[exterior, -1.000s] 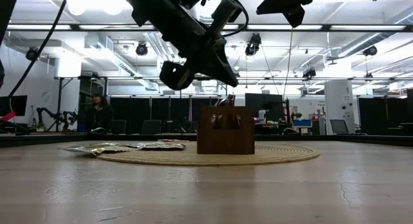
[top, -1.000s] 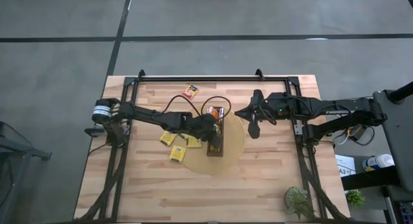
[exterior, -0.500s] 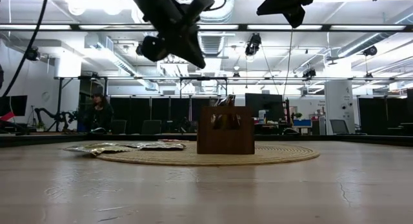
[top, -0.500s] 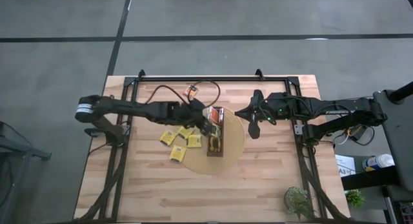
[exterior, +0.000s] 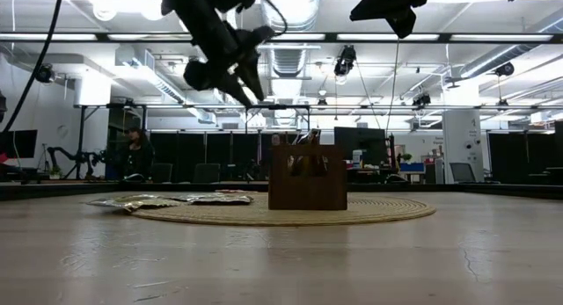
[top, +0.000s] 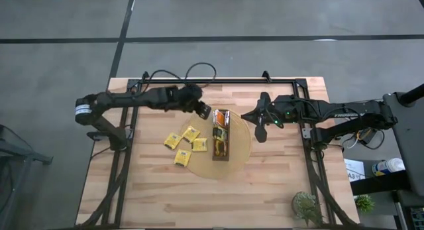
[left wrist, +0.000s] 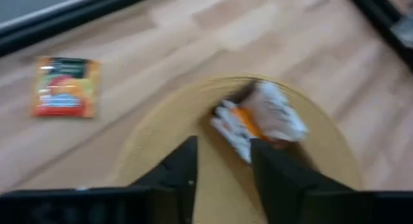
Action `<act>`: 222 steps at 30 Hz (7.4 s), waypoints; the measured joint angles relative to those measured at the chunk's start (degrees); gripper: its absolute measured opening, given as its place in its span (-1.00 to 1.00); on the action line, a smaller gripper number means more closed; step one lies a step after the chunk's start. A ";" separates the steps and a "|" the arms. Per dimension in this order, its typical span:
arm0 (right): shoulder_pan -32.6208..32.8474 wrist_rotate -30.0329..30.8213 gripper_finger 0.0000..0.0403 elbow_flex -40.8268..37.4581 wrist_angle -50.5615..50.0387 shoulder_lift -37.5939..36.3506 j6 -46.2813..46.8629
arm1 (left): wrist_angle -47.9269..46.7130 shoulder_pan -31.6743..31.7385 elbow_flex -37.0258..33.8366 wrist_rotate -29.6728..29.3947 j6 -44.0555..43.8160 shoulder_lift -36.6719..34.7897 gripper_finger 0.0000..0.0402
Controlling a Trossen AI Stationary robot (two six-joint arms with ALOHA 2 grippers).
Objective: Pick & Place Tea
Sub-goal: Put the orange tea bag into the bottom section of the wooden organizer
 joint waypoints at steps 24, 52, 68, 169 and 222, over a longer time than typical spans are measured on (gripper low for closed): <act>-0.04 1.67 -0.96 0.00 -0.04 0.00 2.12 | -3.71 20.95 2.22 7.59 14.14 4.41 0.15; -0.03 1.75 -0.96 -0.02 -0.04 0.02 9.66 | -23.08 26.36 32.30 8.52 37.67 35.64 0.15; -0.04 3.26 -0.96 -0.02 0.05 0.02 10.05 | -20.70 30.03 30.82 12.34 37.87 36.26 0.15; 0.11 4.37 -0.96 -0.04 0.07 0.02 9.46 | -20.83 24.99 30.97 10.52 50.48 42.29 0.31; 0.09 4.02 -0.85 -0.04 11.21 0.11 9.92 | -4.65 3.62 39.34 19.96 31.85 12.29 -1.00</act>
